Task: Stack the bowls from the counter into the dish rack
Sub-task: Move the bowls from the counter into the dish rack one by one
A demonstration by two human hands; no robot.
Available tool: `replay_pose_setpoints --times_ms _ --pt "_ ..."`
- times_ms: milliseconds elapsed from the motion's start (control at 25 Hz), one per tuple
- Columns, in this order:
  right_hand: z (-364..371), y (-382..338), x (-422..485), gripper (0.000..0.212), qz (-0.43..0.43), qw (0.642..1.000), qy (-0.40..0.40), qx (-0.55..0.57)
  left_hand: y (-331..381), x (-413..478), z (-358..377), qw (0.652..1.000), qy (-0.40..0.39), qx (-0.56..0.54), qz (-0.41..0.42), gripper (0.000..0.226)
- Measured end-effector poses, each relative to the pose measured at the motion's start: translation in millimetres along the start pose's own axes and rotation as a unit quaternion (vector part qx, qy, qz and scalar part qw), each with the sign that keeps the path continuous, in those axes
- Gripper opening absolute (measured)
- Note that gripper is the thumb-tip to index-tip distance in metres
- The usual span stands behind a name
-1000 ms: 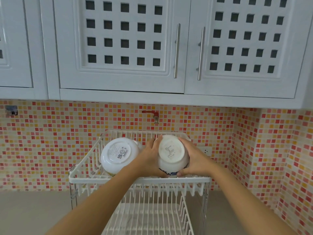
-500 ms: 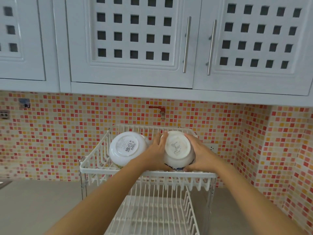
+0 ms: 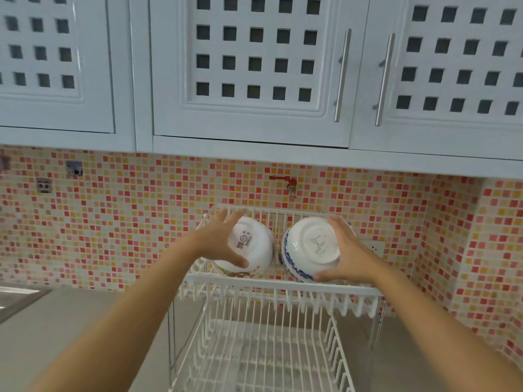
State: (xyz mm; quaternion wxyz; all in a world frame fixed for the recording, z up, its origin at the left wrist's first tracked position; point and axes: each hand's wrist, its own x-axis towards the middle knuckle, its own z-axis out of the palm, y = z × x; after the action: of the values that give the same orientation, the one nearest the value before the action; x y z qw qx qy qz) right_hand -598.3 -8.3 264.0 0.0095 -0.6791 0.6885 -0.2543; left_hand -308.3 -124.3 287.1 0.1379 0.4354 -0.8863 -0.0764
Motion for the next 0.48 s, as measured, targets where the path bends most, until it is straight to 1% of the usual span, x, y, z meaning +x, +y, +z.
replay_pose_setpoints --times_ms 80,240,480 --pt "0 -2 1 0.139 0.010 1.000 -0.002 -0.001 -1 1 15 1.000 0.001 -0.002 0.005 0.129" --pt "3 -3 -1 0.135 0.006 0.999 0.030 0.022 6 4 22 0.999 0.047 -0.020 -0.003 0.124" --pt "11 3 3 0.138 0.015 0.999 0.038 0.020 14 2 25 0.999 0.018 -0.007 -0.030 0.122"
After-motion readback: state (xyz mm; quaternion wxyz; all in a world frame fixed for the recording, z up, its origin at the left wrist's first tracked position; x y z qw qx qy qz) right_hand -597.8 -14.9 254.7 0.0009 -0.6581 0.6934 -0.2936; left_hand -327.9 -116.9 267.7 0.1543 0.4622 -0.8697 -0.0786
